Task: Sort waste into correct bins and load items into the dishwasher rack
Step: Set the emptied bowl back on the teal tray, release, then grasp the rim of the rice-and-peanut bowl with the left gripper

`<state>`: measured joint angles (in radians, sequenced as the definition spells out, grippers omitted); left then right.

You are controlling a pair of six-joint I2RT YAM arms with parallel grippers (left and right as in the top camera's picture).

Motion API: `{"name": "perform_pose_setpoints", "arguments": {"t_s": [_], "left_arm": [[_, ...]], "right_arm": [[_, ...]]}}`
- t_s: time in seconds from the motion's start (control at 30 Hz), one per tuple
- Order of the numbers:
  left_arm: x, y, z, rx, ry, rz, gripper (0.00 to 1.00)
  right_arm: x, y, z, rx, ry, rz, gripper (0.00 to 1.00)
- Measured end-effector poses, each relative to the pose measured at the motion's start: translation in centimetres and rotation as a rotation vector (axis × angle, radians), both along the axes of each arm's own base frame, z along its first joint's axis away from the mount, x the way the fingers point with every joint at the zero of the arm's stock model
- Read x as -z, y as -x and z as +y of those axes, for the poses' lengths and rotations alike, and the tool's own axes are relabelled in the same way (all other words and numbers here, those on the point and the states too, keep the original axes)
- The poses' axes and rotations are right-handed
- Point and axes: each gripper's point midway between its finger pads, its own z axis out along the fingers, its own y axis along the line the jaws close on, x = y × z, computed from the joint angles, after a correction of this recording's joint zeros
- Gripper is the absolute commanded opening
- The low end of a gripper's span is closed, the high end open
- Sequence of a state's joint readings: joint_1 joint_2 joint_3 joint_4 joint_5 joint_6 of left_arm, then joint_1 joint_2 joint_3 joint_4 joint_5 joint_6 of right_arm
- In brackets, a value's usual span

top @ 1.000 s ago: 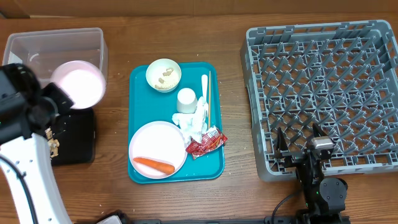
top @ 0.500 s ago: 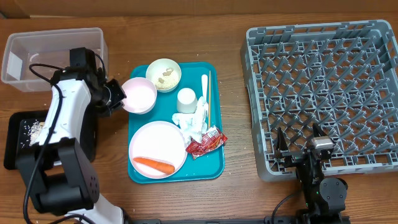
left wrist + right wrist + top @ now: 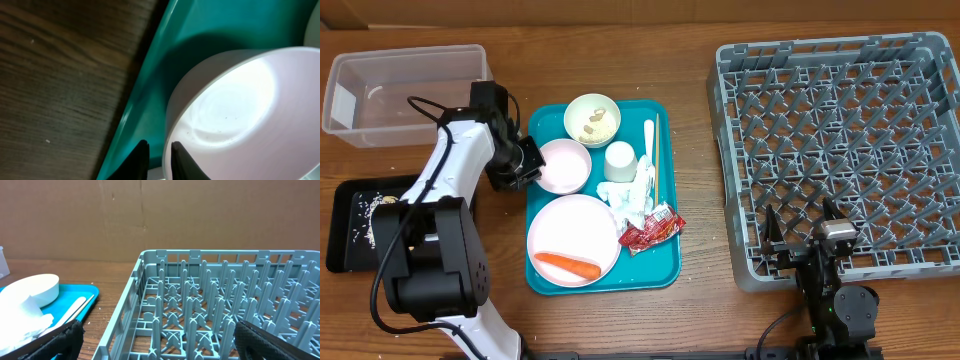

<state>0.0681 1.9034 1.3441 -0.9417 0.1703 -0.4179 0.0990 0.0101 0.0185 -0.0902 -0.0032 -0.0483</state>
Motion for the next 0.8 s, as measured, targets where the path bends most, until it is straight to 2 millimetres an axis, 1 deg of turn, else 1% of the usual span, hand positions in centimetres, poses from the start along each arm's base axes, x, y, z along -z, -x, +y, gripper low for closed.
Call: {"name": "perform_pose_setpoints", "arguments": {"t_s": [0.07, 0.1, 0.17, 0.23, 0.27, 0.33, 0.37, 0.43, 0.53, 0.57, 0.6, 0.7, 0.8], "left_arm": [[0.0, 0.8, 0.3, -0.007, -0.001, 0.032, 0.08], [-0.2, 1.0, 0.5, -0.012, 0.0, 0.047, 0.07], [-0.9, 1.2, 1.0, -0.021, -0.005, 0.063, 0.08], [-2.4, 0.6, 1.3, -0.016, -0.01, 0.056, 0.13], [-3.9, -0.3, 1.5, -0.003, -0.017, 0.031, 0.27], [-7.2, -2.5, 1.6, 0.017, -0.027, -0.05, 0.88], [-7.8, -2.8, 1.7, 0.023, -0.029, -0.062, 0.93], [-8.7, -3.1, 1.7, 0.023, -0.03, -0.078, 0.92], [-8.9, -3.4, 1.7, 0.025, -0.028, -0.089, 0.88], [-9.0, -3.8, 1.5, 0.031, -0.02, -0.108, 0.88], [-9.1, -4.4, 1.3, 0.041, -0.008, -0.133, 0.87], [-10.1, -6.9, 0.3, 0.094, 0.047, -0.257, 0.86], [-11.0, -8.9, -1.0, 0.156, 0.079, -0.357, 0.85]], "right_arm": [[0.0, 0.0, 0.0, 0.0, 0.0, 0.0, 1.0], [0.0, 0.0, 0.0, 0.0, 0.0, 0.0, 1.0], [0.0, 0.0, 0.0, 0.0, 0.0, 0.0, 1.0], [0.0, 0.0, 0.0, -0.001, 0.0, 0.0, 1.0], [0.0, 0.0, 0.0, 0.0, 0.001, 0.0, 1.0], [0.0, 0.0, 0.0, 0.0, 0.001, 0.0, 1.0], [0.0, 0.0, 0.0, 0.0, 0.0, 0.0, 1.0], [0.0, 0.0, 0.0, 0.0, 0.0, 0.0, 1.0], [0.0, 0.0, 0.0, 0.0, 0.0, 0.0, 1.0], [0.0, 0.0, 0.0, 0.0, 0.0, 0.0, 1.0], [0.0, 0.0, 0.0, 0.0, 0.0, 0.0, 1.0], [0.0, 0.0, 0.0, 0.0, 0.0, 0.0, 1.0], [0.0, 0.0, 0.0, 0.0, 0.0, 0.0, 1.0]]}}
